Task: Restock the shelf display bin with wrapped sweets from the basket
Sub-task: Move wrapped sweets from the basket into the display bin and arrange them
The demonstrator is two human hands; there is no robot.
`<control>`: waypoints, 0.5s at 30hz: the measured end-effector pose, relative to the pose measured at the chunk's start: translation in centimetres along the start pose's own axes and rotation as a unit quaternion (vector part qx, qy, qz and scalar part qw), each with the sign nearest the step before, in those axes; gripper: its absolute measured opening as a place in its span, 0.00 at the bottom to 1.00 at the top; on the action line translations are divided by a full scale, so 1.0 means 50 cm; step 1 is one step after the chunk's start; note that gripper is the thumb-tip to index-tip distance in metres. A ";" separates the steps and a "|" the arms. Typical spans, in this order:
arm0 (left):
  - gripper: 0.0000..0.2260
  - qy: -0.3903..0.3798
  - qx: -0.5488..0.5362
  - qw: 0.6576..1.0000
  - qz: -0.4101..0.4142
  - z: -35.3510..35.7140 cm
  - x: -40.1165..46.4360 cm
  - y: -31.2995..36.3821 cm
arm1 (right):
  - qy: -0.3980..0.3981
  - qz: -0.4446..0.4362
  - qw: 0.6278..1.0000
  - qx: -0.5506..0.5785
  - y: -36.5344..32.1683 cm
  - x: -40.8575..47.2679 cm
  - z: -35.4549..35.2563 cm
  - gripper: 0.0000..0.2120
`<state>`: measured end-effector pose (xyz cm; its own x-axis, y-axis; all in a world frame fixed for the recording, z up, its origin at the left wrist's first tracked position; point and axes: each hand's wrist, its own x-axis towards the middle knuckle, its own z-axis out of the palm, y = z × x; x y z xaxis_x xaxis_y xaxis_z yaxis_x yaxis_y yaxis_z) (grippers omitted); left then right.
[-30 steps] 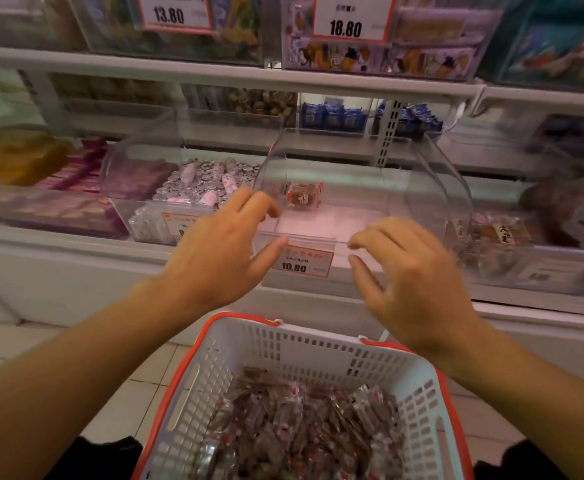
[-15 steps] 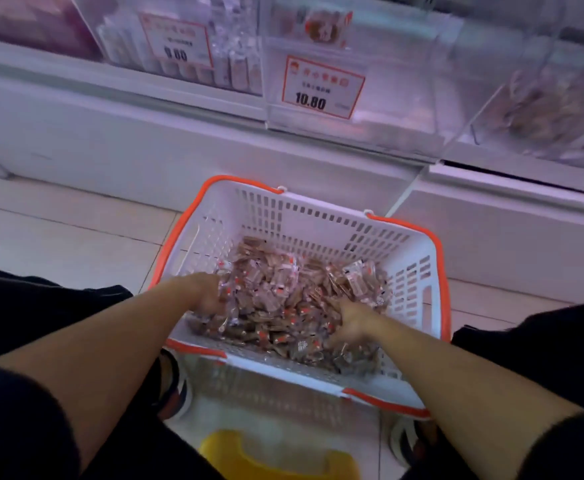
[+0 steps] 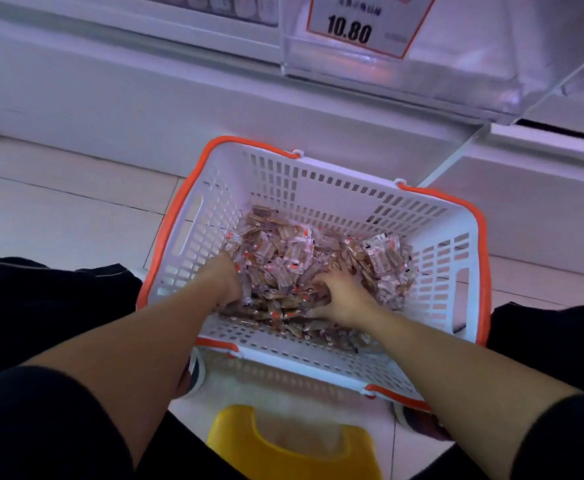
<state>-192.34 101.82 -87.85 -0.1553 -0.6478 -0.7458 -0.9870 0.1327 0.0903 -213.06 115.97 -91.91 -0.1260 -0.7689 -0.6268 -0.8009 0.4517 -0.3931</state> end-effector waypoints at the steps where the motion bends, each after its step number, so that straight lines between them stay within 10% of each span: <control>1: 0.23 0.016 0.003 1.000 -0.004 -0.006 -0.005 -0.001 | 0.011 0.011 0.999 0.043 0.002 0.001 -0.008 0.28; 7: 0.16 0.010 -0.028 0.999 0.011 -0.059 -0.038 0.028 | -0.093 -0.011 0.992 -0.081 0.000 -0.032 0.011 0.51; 15: 0.29 -0.039 -0.218 0.974 0.057 -0.070 -0.121 0.018 | -0.014 -0.034 0.999 0.015 -0.030 -0.061 -0.018 0.11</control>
<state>-192.44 103.24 -80.96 -0.2772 -0.5867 -0.7609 -0.8898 -0.1421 0.4337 -212.03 117.21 -88.82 -0.0557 -0.7850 -0.6170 -0.7889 0.4134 -0.4547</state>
